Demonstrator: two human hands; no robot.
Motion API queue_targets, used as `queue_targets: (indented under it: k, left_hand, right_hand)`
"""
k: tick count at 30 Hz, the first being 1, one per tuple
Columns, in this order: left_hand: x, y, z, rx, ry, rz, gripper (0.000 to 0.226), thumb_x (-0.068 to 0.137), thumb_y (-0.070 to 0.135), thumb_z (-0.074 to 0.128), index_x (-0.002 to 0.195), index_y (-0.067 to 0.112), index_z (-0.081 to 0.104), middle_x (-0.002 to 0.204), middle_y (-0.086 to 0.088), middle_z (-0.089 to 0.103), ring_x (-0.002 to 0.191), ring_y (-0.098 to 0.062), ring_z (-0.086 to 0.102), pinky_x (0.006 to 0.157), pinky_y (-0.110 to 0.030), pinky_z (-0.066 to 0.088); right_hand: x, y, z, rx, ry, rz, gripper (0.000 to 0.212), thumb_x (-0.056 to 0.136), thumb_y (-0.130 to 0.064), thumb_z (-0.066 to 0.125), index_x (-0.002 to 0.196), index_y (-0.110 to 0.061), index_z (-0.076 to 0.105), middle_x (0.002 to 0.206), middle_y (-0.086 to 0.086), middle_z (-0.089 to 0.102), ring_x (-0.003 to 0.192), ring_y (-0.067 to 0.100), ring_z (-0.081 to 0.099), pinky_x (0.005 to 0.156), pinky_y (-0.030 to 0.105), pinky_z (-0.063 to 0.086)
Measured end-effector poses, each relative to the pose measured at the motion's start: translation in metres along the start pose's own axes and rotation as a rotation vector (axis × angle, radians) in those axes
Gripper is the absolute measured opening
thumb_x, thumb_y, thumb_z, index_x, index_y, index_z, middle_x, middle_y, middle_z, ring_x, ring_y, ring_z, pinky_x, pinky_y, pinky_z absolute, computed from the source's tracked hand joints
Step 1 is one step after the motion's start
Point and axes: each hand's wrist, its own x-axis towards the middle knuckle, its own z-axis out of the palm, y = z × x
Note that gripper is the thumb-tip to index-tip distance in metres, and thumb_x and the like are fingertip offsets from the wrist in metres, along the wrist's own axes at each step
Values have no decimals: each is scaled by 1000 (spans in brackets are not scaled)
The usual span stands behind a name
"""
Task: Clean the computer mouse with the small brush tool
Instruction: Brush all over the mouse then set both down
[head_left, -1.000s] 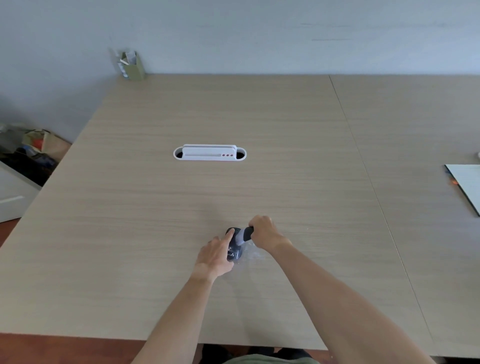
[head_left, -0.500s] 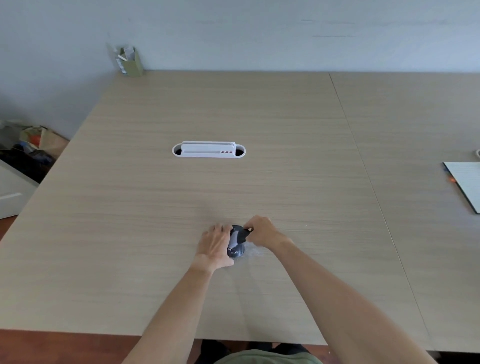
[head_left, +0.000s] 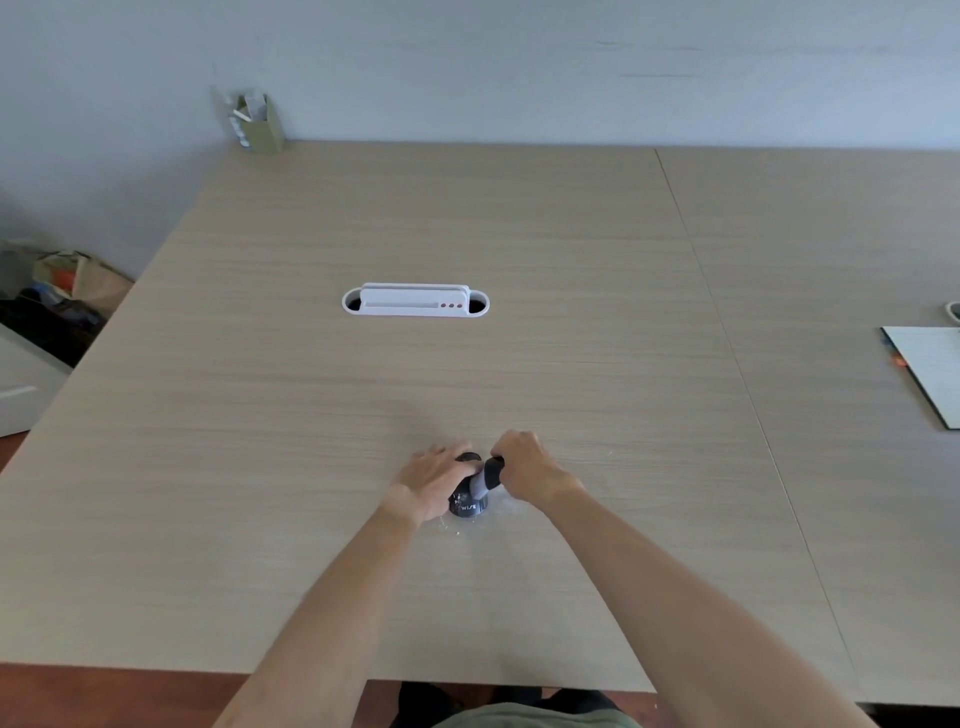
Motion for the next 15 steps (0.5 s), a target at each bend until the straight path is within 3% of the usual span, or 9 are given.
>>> queue_targets:
  k: [3,7,11,15]
  left_hand:
    - [0,-2,-1,-89,8,-49,63,86,4,65,139,32,49,141,8,47,127,-26,47,103,-41,44]
    - [0,-5,2,-166,-28,-141,74,79,-1,72,140,32,45,135,0,50,128,-27,44,103,-42,43]
    - [0,-4,7,-233,-7,-194,71,79,5,75,140,28,46,129,-6,52,126,-29,47,102,-41,45]
    - [-1,1,6,-277,22,-229,61,78,24,77,134,26,52,120,-8,54,114,-30,58,91,-38,50]
  right_hand:
    - [1,1,2,13,-30,-16,37,81,15,39,57,-14,36,86,15,49,76,29,48,67,33,39]
    - [-6,11,2,-57,8,22,19,81,14,51,80,-4,57,89,15,52,86,33,56,72,33,39]
    - [-3,8,2,57,8,-49,37,76,15,45,55,-15,37,77,12,49,74,25,46,62,32,34]
    - [-10,0,14,118,-28,-99,41,75,15,44,50,-17,37,69,11,48,66,24,42,59,34,34]
